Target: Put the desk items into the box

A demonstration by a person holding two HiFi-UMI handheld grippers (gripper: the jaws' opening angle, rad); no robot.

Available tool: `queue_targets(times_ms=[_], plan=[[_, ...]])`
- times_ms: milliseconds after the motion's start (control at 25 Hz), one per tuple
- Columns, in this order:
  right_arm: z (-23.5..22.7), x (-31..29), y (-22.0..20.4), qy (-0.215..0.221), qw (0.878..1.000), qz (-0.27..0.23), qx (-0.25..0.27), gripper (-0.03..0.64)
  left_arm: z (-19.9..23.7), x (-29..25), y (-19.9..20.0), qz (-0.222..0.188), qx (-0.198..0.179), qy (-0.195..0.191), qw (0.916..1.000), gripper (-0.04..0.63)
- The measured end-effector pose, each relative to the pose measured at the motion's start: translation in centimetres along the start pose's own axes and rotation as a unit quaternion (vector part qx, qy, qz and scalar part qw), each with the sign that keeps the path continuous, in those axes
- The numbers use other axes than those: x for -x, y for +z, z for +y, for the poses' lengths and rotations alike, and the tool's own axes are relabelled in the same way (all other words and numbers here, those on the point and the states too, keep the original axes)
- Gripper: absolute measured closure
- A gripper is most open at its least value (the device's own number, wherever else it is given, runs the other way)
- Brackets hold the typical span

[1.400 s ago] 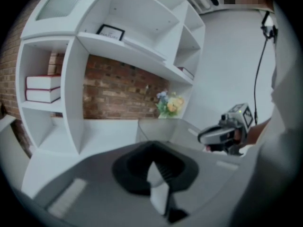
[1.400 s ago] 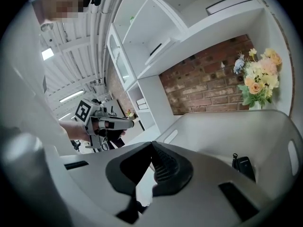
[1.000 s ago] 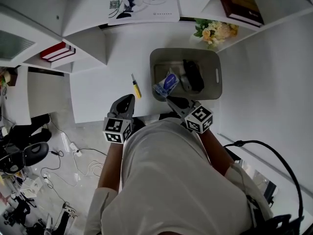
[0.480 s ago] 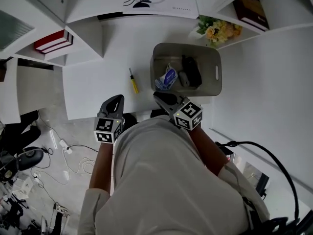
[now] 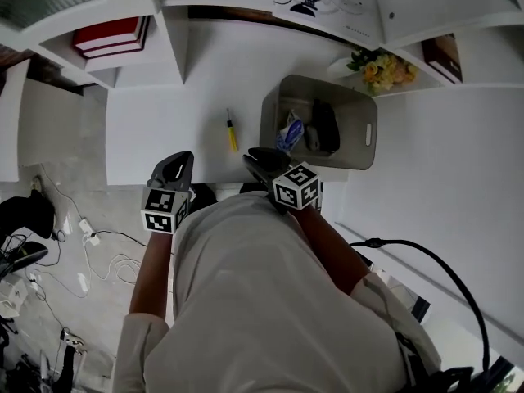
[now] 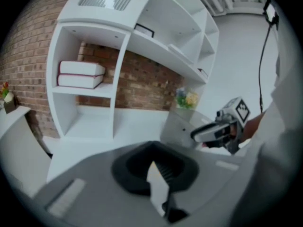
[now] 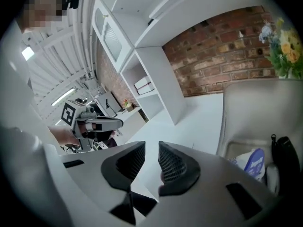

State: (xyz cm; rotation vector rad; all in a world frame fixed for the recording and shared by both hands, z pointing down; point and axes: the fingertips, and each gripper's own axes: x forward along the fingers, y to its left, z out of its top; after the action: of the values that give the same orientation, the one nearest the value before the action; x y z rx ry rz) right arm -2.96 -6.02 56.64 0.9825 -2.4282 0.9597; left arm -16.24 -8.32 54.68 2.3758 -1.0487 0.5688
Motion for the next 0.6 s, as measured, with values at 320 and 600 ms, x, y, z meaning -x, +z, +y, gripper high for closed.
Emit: queue_targets(times_ms=[320, 600], plan=[[-1.4, -5.7, -3.3, -0.060, 0.997, 0.033, -0.026, 0.540, 3.3, 2.4, -1.9, 0.016, 0.007, 0.003, 0.9998, 0.592], [-4.9, -9.3, -7.5, -0.130, 0.987, 0.079, -0.057, 0.531, 4.4, 2.9, -3.3, 0.030, 0.008, -0.010, 0.9995, 0.592]])
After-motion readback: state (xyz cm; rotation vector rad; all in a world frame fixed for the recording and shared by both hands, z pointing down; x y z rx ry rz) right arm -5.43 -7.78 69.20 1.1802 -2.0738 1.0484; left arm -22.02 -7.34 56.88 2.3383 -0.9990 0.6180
